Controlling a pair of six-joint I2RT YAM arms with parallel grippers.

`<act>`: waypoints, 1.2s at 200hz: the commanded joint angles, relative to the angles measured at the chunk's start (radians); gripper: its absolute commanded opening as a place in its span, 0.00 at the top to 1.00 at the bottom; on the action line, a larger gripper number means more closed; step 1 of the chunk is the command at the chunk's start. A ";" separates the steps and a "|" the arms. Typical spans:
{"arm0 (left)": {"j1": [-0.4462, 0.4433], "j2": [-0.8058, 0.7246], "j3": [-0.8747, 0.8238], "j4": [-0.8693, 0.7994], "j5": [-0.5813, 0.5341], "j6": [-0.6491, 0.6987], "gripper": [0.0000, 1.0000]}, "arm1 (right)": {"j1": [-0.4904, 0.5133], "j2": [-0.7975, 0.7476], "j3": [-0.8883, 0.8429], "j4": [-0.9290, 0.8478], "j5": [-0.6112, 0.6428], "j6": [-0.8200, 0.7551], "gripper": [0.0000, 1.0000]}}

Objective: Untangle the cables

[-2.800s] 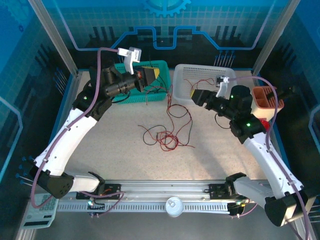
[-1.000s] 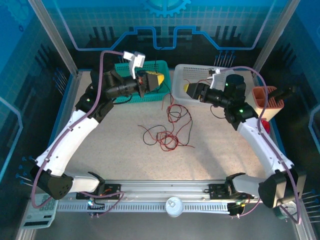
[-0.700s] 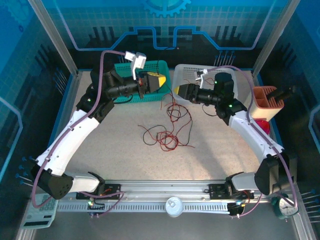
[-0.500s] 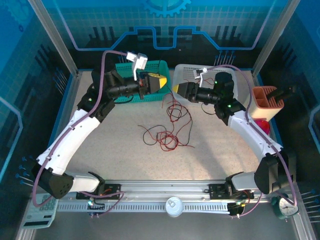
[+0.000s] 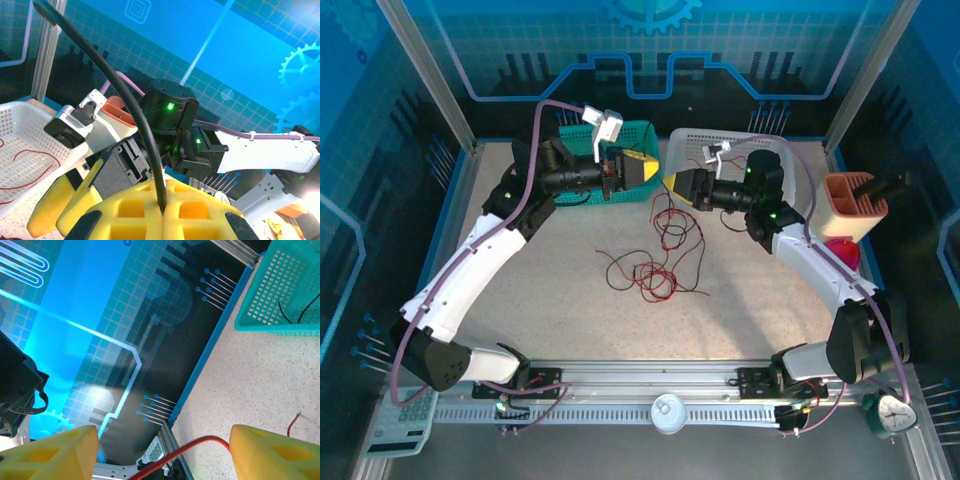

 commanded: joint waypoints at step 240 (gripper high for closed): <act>0.004 0.030 -0.050 0.608 0.054 -0.492 1.00 | 0.046 -0.164 -0.211 0.242 0.046 -0.409 0.30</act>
